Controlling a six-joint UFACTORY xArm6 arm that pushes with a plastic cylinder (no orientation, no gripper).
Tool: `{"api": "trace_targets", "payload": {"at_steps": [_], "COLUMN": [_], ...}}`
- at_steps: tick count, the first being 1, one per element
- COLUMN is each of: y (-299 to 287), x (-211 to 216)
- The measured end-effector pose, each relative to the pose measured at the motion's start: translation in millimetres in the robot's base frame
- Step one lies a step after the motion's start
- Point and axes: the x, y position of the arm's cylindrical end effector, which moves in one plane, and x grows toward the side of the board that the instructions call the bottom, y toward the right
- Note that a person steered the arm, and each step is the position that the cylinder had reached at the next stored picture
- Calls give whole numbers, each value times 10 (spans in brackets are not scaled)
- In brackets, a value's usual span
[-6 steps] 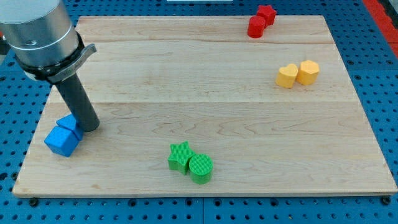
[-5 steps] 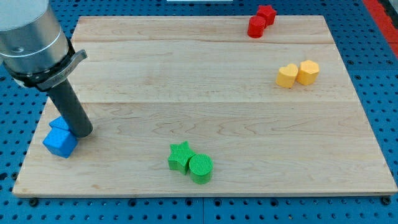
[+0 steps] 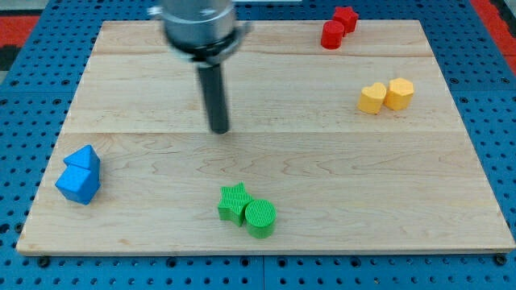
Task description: Point your arm at top right
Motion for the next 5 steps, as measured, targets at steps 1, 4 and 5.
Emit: {"api": "trace_targets", "payload": {"at_steps": [1,4,5], "y": [201,3014,3121], "x": [-477,-1733,-2284]}}
